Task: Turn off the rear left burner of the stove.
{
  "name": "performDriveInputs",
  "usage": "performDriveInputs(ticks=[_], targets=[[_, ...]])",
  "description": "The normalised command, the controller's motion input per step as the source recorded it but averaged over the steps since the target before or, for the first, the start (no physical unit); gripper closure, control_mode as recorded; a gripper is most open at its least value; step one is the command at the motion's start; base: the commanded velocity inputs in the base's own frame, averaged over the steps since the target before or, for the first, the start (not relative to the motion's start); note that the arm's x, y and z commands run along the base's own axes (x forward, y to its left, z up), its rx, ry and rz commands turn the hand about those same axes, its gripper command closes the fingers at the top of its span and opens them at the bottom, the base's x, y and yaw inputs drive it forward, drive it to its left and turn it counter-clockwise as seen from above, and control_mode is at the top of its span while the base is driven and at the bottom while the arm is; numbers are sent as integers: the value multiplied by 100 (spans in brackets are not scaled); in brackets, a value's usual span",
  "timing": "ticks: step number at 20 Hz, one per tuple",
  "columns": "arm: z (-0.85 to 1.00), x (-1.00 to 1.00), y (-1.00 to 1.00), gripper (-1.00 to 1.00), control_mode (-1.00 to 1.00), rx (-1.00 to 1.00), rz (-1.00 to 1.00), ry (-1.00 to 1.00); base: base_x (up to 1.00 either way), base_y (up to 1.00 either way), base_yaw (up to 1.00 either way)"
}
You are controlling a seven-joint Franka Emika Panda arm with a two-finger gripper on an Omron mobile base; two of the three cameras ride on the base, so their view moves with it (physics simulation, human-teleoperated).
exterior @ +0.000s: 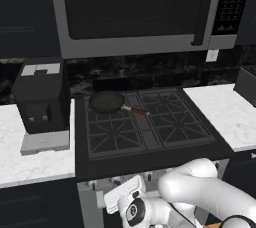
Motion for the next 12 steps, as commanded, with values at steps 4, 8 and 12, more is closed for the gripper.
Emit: performDriveInputs(ticks=[4,8,12], targets=[[-10,0,-47,100,-100,55,-5,0,0,0,0],[-6,0,-38,100,-100,54,-5,0,0,0,0],[0,0,-32,100,-100,52,-4,0,0,0,0]])
